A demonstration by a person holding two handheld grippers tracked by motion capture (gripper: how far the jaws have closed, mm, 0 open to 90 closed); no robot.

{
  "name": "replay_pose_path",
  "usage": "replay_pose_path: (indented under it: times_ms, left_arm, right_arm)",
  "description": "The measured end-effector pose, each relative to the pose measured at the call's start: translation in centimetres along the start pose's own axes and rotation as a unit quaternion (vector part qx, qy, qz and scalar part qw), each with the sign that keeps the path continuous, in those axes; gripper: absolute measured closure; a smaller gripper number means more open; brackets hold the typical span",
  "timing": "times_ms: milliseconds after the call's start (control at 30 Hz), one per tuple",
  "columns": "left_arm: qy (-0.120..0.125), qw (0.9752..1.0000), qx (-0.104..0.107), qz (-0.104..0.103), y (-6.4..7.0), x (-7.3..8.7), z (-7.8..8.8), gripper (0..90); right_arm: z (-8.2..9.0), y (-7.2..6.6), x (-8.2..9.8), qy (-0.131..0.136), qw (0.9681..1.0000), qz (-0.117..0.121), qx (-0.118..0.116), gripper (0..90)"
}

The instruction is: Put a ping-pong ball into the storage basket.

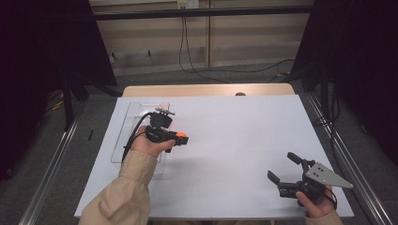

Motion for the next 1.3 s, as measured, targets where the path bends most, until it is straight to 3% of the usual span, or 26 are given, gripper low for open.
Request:
replay_pose_path:
  times_ms: [533,1300]
  left_arm:
    - [0.001,1.0,0.0,0.001,-0.2,-0.1,0.6,51.1]
    - [0.004,0.9998,-0.017,0.006,-0.8,-0.2,2.0,51.1]
  right_arm:
    - [-0.1,0.0,0.1,-0.001,1.0,0.004,-0.001,2.2]
    - [-0.1,-0.1,0.0,-0.001,1.0,0.001,0.002,2.1]
Point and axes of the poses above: each handheld gripper's, and its own axes: z roughly backward along the jaws, x roughly out of its underside, y roughly to its right, the point moved 7 cm from there along -z, roughly forward along the jaws, and after that the axes turned 13 degrees about x, right-handed, at the moved point
